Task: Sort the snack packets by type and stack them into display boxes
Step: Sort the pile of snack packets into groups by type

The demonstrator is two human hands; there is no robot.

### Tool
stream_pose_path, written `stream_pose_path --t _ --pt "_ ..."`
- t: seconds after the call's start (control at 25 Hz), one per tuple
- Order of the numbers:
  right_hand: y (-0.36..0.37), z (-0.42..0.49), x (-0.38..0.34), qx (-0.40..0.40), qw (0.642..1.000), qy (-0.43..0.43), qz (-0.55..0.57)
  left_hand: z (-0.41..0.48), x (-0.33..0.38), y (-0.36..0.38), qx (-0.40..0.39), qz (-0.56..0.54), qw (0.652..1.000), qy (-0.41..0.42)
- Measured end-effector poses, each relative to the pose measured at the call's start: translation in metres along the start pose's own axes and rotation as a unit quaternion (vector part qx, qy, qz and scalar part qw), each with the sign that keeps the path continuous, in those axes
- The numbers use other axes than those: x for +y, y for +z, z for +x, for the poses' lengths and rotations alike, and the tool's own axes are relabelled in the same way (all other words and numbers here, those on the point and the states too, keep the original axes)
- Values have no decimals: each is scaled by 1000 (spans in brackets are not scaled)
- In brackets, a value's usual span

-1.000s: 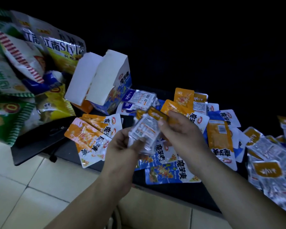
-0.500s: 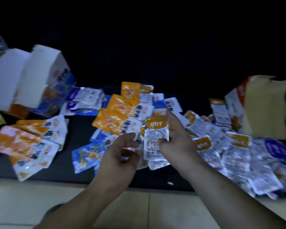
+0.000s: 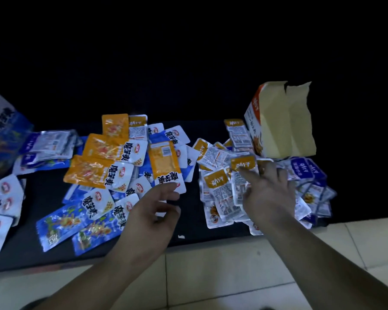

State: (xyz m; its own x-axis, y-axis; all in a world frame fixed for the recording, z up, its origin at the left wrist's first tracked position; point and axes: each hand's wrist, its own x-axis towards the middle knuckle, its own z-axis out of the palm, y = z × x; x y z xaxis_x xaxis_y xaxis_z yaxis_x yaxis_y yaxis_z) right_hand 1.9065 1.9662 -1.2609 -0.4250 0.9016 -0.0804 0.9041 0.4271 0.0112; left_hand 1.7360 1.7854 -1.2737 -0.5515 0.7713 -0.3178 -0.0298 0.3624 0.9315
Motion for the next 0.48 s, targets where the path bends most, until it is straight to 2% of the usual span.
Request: stream_pose_path --t 0.16,0.32,0.4,0.48 --pt "1 4 -10 52 998 -11 -21 -1 -10 -17 31 -7 999 0" --pt "-1 9 -51 48 994 -84 60 -2 -16 -47 30 28 999 -4" --pt "4 8 -80 17 985 -116 126 -3 -25 -73 52 126 989 55" --pt "11 1 -110 -11 974 -162 159 -3 -41 -108 110 290 945 101"
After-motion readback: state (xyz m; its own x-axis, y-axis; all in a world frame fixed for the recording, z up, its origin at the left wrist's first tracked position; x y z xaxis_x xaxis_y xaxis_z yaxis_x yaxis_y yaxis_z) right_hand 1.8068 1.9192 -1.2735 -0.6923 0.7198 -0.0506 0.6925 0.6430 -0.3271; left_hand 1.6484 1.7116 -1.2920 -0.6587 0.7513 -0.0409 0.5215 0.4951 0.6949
